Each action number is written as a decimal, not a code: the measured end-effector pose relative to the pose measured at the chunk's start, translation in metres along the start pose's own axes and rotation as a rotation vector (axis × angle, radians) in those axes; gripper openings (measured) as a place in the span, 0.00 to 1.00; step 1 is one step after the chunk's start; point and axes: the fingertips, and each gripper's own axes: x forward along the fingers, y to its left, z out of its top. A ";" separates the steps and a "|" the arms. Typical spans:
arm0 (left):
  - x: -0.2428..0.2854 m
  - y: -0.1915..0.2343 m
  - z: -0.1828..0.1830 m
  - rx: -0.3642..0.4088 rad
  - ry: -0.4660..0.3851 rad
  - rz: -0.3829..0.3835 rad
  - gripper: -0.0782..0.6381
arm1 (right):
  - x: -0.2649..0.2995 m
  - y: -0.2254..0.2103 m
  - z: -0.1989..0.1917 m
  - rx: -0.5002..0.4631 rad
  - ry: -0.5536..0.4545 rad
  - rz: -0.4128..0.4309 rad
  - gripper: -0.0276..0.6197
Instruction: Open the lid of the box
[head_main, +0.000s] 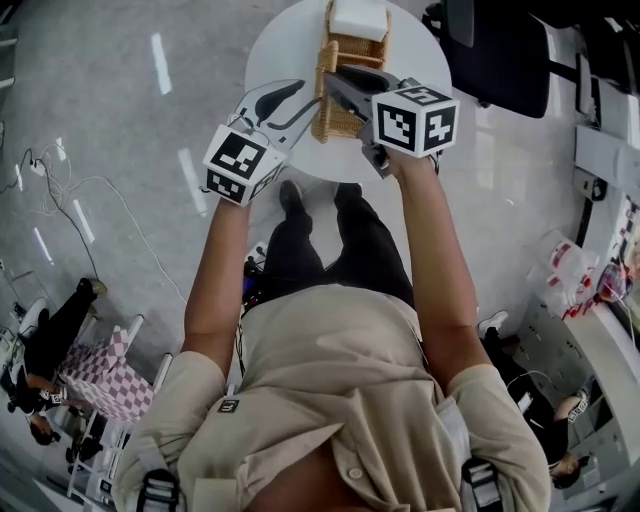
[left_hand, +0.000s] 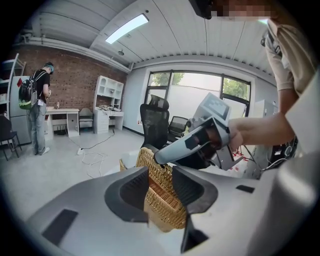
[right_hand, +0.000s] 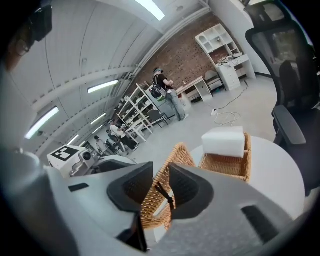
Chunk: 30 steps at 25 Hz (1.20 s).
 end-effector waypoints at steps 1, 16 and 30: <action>-0.002 0.001 -0.002 0.002 0.011 0.005 0.28 | 0.003 0.003 0.000 -0.005 0.004 0.003 0.19; -0.023 0.024 -0.046 0.010 0.167 0.087 0.28 | 0.033 0.025 0.002 -0.052 0.053 0.021 0.20; -0.035 0.049 -0.070 -0.017 0.201 0.128 0.28 | 0.062 0.035 -0.002 -0.071 0.099 0.024 0.21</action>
